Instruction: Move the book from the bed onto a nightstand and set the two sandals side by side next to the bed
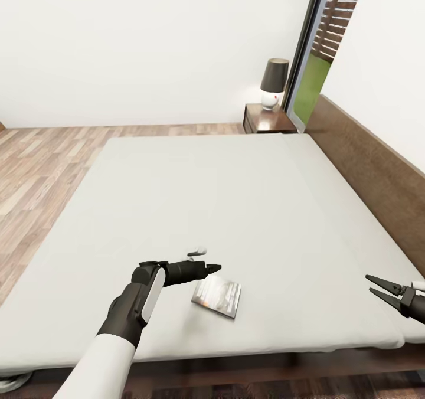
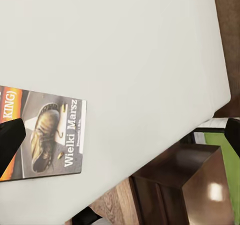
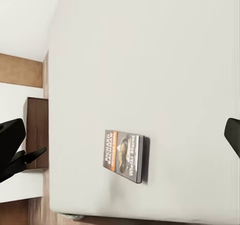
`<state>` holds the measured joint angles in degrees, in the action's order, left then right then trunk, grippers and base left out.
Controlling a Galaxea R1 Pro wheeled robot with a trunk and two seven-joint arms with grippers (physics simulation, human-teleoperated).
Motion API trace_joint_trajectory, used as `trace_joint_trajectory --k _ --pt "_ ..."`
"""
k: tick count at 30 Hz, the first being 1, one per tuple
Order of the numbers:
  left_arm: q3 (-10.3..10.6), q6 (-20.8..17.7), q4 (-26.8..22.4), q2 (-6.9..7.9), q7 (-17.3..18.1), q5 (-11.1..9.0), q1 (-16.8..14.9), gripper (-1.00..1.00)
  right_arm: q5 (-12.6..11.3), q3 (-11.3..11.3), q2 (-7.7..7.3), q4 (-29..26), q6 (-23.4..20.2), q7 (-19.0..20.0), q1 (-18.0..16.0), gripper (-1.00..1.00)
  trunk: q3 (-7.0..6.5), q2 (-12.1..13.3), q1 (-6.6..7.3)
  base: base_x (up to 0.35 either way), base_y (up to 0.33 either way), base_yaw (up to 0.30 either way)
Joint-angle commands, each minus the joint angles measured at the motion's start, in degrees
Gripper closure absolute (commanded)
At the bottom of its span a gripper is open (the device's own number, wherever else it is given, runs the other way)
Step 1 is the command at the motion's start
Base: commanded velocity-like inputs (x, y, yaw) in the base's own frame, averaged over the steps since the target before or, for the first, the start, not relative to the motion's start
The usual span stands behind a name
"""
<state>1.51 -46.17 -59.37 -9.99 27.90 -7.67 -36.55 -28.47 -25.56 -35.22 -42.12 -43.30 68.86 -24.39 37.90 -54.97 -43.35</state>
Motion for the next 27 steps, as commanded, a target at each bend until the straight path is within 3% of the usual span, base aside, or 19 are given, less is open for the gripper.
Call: trace_joint_trajectory --k 1,27 --pt "-0.02 -0.50 -0.04 -0.01 -0.25 -0.59 -0.02 -1.00 -0.22 -0.01 -0.01 0.02 -0.38 0.05 -0.03 -1.00 0.14 -0.04 0.00 0.000 0.000 0.000" --pt "-0.02 -0.46 -0.04 -0.01 -0.22 -0.59 -0.01 -1.00 -0.18 -0.01 0.06 0.02 -0.38 0.05 -0.05 -1.00 2.49 -0.04 0.00 0.000 0.000 0.000"
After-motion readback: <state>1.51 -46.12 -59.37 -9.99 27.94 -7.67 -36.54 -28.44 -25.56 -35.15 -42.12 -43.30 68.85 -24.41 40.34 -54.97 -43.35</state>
